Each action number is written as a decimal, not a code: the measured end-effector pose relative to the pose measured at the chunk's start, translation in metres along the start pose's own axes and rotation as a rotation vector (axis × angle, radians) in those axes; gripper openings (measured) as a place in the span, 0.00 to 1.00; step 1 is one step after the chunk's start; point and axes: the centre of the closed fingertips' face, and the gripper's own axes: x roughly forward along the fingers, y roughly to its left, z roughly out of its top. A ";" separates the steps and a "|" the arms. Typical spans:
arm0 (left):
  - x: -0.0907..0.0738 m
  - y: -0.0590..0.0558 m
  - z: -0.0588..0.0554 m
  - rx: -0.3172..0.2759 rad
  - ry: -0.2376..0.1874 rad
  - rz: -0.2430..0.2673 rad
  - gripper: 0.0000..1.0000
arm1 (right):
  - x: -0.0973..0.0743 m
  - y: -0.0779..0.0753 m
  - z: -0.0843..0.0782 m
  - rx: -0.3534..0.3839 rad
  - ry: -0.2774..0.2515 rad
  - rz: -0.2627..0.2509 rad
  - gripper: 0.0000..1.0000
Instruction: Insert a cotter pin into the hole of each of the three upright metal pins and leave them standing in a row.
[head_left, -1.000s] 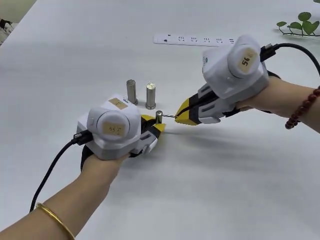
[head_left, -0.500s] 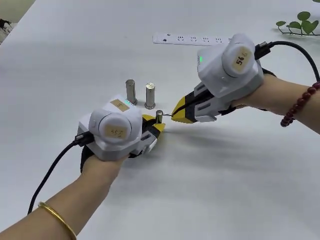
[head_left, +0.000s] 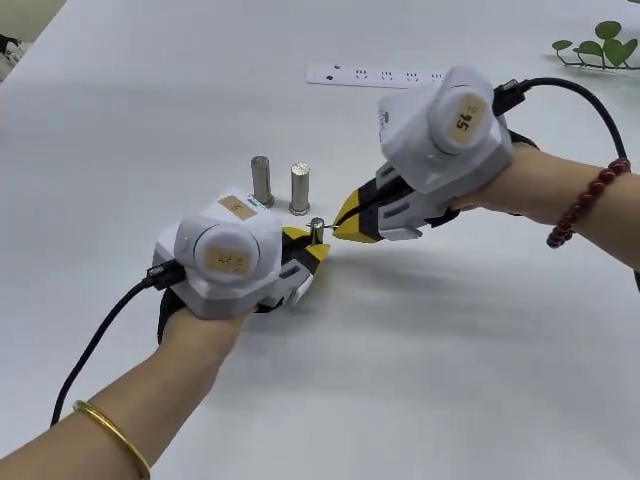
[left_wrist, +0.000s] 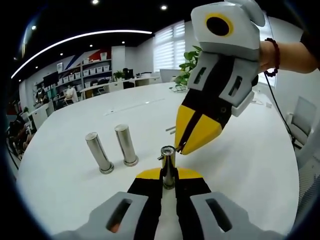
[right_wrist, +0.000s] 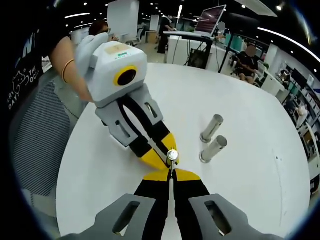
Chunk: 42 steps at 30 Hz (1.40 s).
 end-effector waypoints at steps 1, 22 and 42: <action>0.000 0.000 0.000 0.000 -0.001 0.000 0.05 | 0.000 0.000 0.000 0.000 -0.001 0.000 0.00; 0.000 0.002 0.001 -0.006 -0.007 0.012 0.05 | -0.006 -0.004 0.004 0.037 -0.047 -0.038 0.03; 0.000 0.000 0.000 -0.013 -0.018 0.030 0.05 | -0.005 -0.005 0.006 0.061 -0.064 -0.053 0.00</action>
